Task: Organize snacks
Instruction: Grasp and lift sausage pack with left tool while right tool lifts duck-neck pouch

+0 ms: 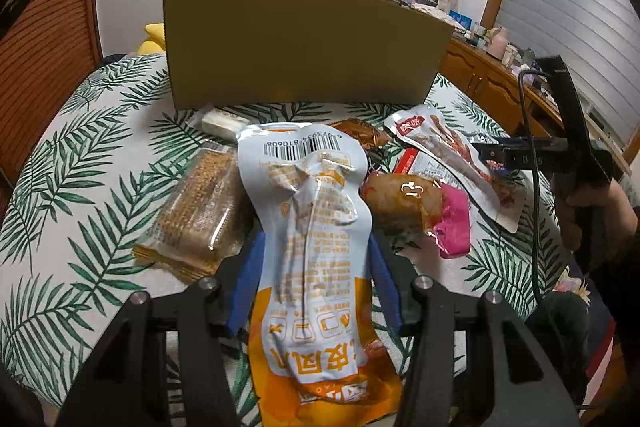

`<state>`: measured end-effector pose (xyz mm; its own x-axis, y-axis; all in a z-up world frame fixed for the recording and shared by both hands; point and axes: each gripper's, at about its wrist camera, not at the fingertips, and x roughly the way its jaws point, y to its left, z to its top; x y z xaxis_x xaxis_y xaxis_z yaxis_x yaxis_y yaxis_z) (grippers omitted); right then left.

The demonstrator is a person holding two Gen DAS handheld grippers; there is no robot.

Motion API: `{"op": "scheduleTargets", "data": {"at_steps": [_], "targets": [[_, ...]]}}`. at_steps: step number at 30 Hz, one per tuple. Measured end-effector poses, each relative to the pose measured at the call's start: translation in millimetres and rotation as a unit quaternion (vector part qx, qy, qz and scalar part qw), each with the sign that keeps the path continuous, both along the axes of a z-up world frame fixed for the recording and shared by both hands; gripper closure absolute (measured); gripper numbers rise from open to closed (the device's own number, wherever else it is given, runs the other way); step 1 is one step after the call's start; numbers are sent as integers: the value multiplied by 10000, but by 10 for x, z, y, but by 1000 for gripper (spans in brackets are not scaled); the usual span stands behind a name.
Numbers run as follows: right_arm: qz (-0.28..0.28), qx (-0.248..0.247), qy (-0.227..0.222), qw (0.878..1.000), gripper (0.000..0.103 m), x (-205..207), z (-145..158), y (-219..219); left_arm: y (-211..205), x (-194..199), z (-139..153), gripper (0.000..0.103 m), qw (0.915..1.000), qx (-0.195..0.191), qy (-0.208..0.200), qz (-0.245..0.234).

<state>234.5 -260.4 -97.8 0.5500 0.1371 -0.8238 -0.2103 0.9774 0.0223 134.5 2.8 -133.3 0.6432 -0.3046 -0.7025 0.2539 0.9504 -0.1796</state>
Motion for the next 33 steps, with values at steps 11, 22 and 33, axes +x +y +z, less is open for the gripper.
{"op": "scheduleTargets", "data": {"at_steps": [11, 22, 33], "targets": [[16, 106, -325, 9994, 41, -129, 177, -30, 31, -18, 134, 53, 9998, -91, -200, 15], [186, 228, -818, 9962, 41, -252, 474, -9, 20, 92, 566, 52, 9975, -217, -657, -135], [472, 435, -1237, 9902, 41, -195, 792, 228, -5, 670, 1026, 52, 9909, -387, -1169, -553]]}}
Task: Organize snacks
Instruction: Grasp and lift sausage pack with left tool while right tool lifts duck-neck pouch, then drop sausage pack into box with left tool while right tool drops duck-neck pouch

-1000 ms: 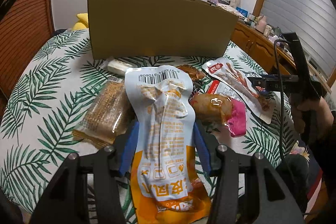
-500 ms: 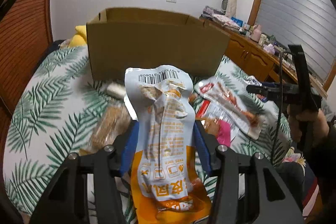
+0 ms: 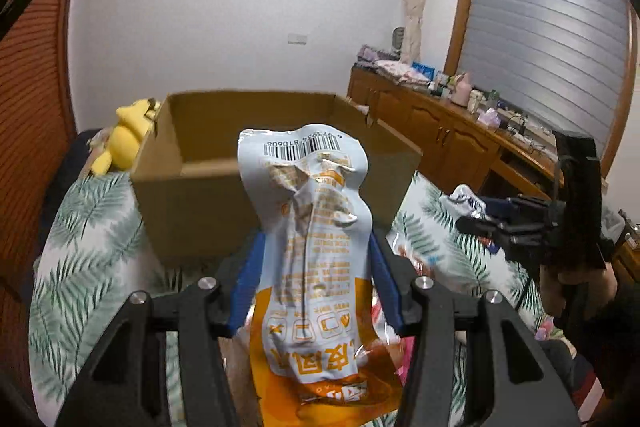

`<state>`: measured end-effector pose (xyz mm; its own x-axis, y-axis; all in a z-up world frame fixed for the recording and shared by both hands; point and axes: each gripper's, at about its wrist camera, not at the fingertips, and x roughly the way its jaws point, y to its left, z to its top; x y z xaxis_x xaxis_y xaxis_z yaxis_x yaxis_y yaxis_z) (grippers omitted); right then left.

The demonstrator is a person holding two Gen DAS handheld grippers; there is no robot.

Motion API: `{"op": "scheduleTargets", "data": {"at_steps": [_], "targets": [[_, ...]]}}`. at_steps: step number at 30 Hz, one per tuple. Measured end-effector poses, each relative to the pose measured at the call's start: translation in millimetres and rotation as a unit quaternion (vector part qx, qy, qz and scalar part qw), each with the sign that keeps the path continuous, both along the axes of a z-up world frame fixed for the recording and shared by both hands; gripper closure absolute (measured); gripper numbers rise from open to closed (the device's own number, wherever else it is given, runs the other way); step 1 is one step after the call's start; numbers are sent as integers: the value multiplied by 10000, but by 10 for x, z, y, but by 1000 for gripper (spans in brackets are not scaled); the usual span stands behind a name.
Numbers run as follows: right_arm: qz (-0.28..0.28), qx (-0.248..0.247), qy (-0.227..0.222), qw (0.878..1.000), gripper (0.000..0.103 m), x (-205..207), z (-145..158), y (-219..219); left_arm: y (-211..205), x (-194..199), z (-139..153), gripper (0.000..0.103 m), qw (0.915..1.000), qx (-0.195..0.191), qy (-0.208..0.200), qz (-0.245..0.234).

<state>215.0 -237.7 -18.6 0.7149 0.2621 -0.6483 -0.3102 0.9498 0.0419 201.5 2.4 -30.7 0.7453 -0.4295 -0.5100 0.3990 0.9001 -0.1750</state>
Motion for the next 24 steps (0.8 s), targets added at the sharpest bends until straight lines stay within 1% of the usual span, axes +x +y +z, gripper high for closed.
{"op": "scheduleTargets", "data": {"at_steps": [7, 13, 19, 24], "targets": [[94, 179, -429, 9989, 41, 99, 351, 146, 26, 540, 189, 52, 9993, -55, -284, -230], [287, 280, -795, 9960, 41, 339, 632, 358, 130, 980, 251, 52, 9987, -155, -443, -221], [607, 274, -948, 9933, 41, 621, 713, 620, 309, 1282, 218, 52, 9987, -268, -423, -88], [852, 277, -961, 9913, 41, 853, 672, 831, 401, 1393, 248, 51, 9990, -149, -417, -91]]}}
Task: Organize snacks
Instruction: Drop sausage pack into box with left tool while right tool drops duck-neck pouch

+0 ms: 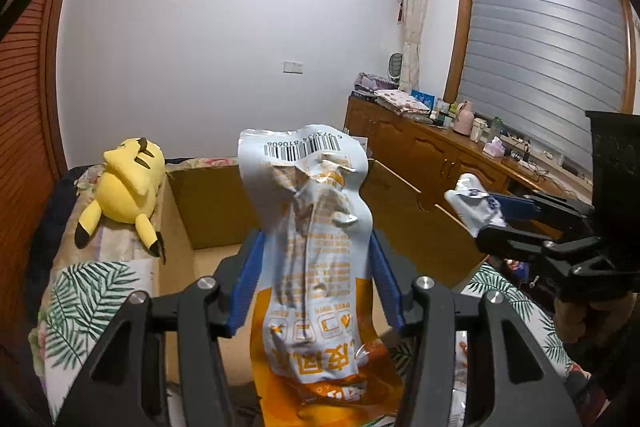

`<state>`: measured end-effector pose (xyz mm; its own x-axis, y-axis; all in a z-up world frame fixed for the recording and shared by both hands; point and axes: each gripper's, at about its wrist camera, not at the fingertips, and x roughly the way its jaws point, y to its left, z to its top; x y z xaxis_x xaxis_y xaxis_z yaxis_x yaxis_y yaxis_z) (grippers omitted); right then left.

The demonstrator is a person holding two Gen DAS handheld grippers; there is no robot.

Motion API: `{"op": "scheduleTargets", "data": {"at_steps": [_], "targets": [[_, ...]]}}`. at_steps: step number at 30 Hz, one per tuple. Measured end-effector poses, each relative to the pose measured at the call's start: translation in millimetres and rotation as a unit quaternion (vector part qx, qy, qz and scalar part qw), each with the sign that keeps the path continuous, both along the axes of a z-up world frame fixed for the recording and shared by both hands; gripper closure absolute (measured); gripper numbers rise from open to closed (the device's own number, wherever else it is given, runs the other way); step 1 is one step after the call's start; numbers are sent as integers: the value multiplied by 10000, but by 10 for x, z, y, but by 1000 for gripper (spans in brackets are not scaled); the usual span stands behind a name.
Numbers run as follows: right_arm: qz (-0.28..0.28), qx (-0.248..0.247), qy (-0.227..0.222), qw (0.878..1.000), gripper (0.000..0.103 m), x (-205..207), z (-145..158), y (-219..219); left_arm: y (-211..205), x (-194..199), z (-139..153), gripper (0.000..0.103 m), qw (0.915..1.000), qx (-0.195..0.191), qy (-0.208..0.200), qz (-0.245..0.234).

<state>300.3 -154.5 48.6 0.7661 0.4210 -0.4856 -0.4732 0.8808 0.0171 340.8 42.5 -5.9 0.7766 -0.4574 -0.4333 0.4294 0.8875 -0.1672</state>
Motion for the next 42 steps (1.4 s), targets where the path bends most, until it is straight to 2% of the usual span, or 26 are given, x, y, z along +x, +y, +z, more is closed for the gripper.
{"op": "scheduleTargets", "data": {"at_steps": [7, 10, 14, 19, 25, 27, 29, 34, 38, 42], "targets": [[193, -103, -1, 9998, 41, 200, -120, 169, 15, 158, 31, 51, 9999, 112, 79, 62], [220, -179, 20, 9996, 41, 292, -165, 209, -16, 269, -25, 51, 9992, 290, 252, 88], [146, -196, 95, 9997, 41, 367, -228, 222, -49, 348, -138, 51, 9985, 361, 395, 148], [26, -223, 268, 9994, 41, 513, -335, 219, -73, 375, -182, 50, 9982, 424, 379, 176], [-136, -275, 600, 9977, 40, 668, -485, 201, -49, 398, -228, 45, 9982, 381, 391, 245], [-134, -275, 674, 9973, 39, 690, -519, 202, -51, 386, -222, 35, 9983, 377, 329, 302], [-162, -301, 685, 9971, 39, 685, -537, 199, -41, 379, -221, 34, 9984, 361, 288, 324], [-187, -294, 632, 9974, 24, 671, -501, 216, -20, 361, -205, 25, 9986, 334, 167, 372], [-186, -277, 513, 9981, 24, 585, -423, 211, 29, 315, -146, 25, 9986, 283, 123, 432], [-146, -149, 376, 9991, 24, 363, -253, 122, 50, 200, -69, 24, 9978, 401, 15, 531]]}}
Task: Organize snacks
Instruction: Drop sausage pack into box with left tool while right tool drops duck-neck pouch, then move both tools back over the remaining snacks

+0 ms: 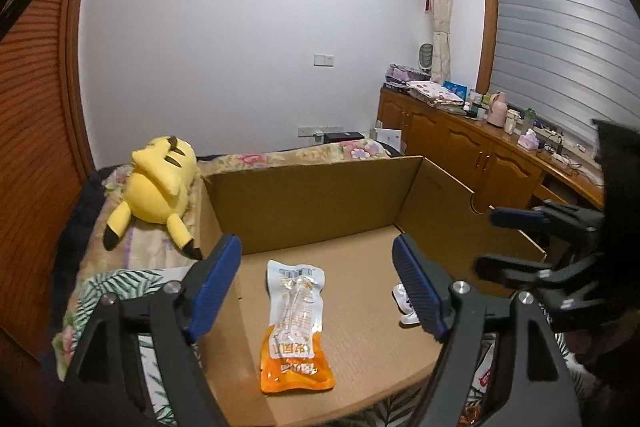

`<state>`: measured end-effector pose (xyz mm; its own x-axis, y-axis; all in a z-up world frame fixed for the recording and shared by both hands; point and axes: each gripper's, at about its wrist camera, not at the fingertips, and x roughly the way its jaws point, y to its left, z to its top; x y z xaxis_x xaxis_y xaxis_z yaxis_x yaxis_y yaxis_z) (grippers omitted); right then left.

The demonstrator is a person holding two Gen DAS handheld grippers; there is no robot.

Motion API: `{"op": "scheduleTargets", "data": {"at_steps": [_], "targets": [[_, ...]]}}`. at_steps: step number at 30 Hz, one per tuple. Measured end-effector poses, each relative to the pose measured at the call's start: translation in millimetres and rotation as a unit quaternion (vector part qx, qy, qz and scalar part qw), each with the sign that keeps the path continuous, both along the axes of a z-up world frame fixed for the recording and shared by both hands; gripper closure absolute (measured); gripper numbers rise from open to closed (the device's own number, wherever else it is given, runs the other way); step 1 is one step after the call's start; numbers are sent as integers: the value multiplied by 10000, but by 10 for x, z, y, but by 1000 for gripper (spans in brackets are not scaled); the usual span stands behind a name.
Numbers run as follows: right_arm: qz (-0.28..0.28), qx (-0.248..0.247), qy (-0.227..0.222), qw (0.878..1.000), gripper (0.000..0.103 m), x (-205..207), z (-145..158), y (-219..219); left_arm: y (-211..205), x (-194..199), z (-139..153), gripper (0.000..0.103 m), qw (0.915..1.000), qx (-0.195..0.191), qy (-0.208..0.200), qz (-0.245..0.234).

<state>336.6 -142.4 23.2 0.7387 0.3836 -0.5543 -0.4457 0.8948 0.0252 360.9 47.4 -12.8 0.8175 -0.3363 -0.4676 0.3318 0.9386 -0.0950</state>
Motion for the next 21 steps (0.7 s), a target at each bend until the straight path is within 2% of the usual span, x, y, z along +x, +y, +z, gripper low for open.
{"op": "scheduleTargets", "data": {"at_steps": [6, 13, 16, 21], "targets": [[-8, 94, -158, 9998, 24, -543, 236, -141, -31, -322, 115, 24, 9997, 238, -93, 24], [-15, 261, -261, 9993, 24, -1113, 405, -311, -48, -747, 181, 19, 9994, 342, -87, 41], [-53, 261, -211, 9994, 24, -1264, 371, -372, -63, -925, 125, 15, 9993, 363, -1, 31], [-187, 265, 78, 9994, 24, -1430, 117, -529, -87, -1164, -73, 14, 9984, 477, 298, -25]]}}
